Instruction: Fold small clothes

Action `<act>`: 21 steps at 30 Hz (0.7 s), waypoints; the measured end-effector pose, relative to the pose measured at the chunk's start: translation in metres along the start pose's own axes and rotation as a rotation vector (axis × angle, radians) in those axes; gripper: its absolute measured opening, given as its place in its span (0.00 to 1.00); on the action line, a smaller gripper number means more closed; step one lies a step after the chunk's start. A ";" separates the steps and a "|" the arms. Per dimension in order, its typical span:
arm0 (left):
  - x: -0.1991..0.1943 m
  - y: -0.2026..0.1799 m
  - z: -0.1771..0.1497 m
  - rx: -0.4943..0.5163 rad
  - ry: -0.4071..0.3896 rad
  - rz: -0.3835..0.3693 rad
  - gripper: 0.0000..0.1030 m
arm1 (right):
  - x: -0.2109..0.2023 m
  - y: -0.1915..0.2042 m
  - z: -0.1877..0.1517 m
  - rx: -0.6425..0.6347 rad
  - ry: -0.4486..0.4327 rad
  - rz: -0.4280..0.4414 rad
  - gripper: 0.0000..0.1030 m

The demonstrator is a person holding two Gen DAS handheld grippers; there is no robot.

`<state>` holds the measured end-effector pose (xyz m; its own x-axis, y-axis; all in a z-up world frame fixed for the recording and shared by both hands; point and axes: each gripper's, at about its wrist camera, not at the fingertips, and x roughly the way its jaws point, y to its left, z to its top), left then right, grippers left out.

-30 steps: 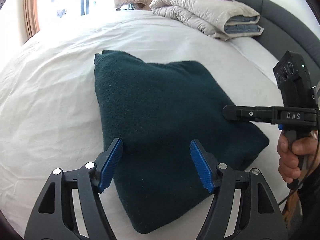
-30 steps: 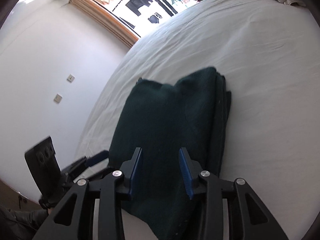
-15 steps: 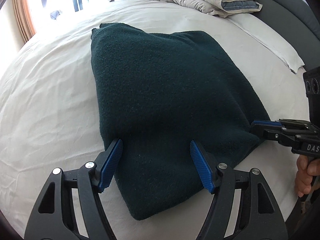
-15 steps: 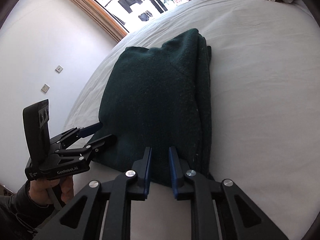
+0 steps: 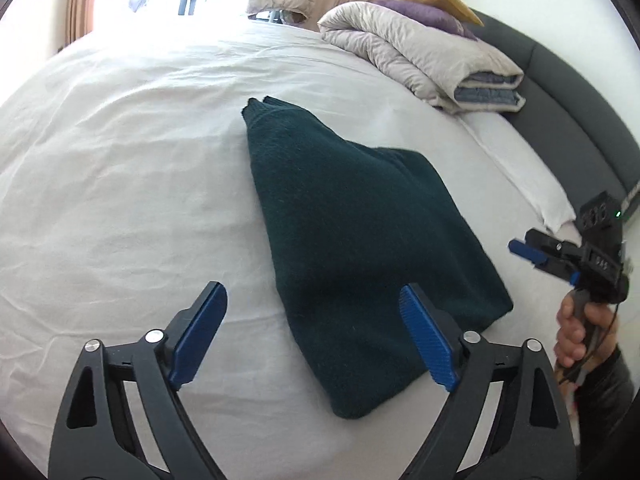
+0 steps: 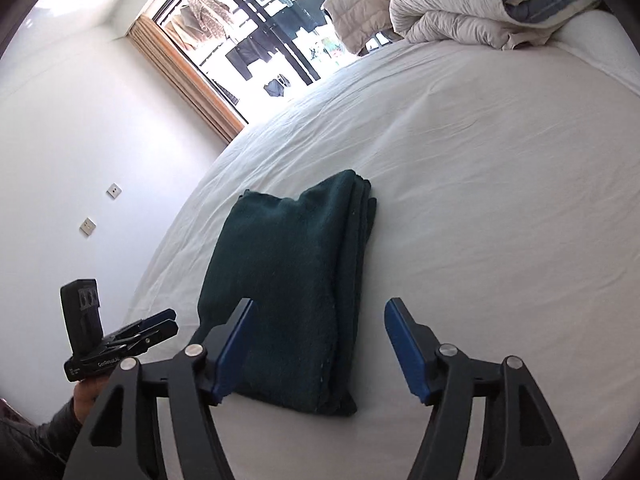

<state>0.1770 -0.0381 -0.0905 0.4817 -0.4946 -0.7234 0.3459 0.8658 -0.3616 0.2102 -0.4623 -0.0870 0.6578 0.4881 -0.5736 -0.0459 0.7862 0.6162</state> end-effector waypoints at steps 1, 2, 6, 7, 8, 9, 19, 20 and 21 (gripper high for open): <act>0.007 0.010 0.006 -0.041 0.014 -0.026 0.88 | 0.011 -0.005 0.007 0.026 0.027 0.013 0.71; 0.014 0.019 0.012 -0.078 0.028 -0.043 0.88 | 0.024 -0.007 0.013 0.044 0.050 0.012 0.71; 0.043 0.036 0.026 -0.182 0.096 -0.122 0.88 | 0.071 -0.018 0.022 0.109 0.137 -0.020 0.71; 0.050 0.035 0.029 -0.182 0.109 -0.135 0.88 | 0.080 -0.018 0.024 0.115 0.145 -0.009 0.69; 0.057 0.033 0.031 -0.176 0.124 -0.146 0.88 | 0.086 -0.016 0.026 0.111 0.146 -0.003 0.65; 0.065 0.030 0.033 -0.172 0.139 -0.148 0.88 | 0.092 -0.014 0.027 0.103 0.148 -0.013 0.61; 0.095 0.021 0.042 -0.173 0.192 -0.132 0.54 | 0.105 0.005 0.023 0.053 0.182 -0.071 0.31; 0.094 0.021 0.042 -0.175 0.190 -0.135 0.50 | 0.106 0.008 0.023 0.042 0.177 -0.086 0.30; 0.092 0.021 0.043 -0.177 0.190 -0.136 0.47 | 0.104 0.012 0.023 0.032 0.171 -0.100 0.30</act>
<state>0.2628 -0.0687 -0.1396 0.2758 -0.5982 -0.7523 0.2428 0.8007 -0.5477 0.2953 -0.4107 -0.1272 0.5202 0.4674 -0.7148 0.0395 0.8229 0.5668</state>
